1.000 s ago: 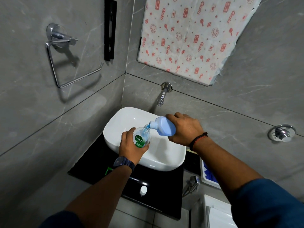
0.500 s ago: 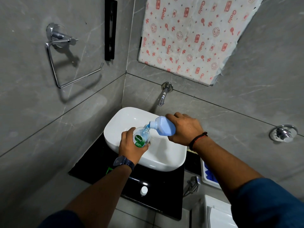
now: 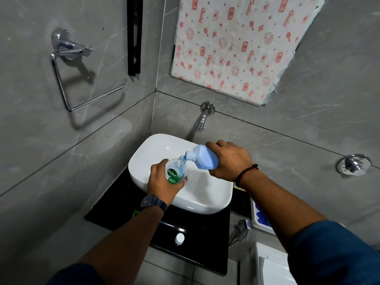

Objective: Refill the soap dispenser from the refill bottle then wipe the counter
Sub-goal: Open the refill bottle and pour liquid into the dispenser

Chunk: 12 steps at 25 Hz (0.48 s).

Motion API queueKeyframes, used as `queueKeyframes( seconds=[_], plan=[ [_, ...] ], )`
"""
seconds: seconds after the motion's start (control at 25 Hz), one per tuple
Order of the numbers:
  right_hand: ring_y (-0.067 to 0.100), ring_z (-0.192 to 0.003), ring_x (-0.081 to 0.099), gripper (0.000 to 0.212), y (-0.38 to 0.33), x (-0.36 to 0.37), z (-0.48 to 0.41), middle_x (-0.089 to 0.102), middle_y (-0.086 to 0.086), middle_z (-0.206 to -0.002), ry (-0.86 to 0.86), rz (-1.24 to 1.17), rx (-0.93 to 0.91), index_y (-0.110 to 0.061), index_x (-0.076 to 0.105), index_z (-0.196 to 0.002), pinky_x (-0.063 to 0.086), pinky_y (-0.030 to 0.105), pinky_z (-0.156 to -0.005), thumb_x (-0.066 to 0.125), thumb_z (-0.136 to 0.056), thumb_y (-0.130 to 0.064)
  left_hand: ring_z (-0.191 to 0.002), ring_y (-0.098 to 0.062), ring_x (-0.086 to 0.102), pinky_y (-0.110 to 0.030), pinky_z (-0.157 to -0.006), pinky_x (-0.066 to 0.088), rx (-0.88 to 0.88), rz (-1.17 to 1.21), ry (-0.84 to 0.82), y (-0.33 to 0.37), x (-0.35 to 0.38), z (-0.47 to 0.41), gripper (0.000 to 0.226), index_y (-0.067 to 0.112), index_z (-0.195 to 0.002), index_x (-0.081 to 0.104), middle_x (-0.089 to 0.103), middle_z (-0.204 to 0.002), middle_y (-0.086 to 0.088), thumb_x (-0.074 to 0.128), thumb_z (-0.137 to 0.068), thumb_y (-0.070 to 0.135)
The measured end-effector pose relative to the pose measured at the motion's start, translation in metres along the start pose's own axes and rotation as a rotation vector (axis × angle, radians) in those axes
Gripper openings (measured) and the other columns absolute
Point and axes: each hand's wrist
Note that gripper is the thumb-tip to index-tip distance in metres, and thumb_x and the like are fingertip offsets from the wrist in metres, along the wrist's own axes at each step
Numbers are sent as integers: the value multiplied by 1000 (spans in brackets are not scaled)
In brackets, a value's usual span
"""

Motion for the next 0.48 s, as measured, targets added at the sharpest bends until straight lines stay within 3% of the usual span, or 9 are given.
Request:
queueKeyframes(
  seconds=[0.48],
  plan=[
    [29, -93, 59, 68, -2, -2, 1, 60, 2, -107, -5, 5, -9, -30, 43, -129, 47, 33, -67, 70, -68, -42, -93, -29, 58, -36, -78, 52, -7, -2, -13, -3, 0, 1, 85, 15, -120, 50, 53, -109, -10, 89, -46, 30]
  ],
)
Point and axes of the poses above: each hand's wrist, its own z-axis away from the middle knuckle, its own x-axis out of the palm, y = z × x
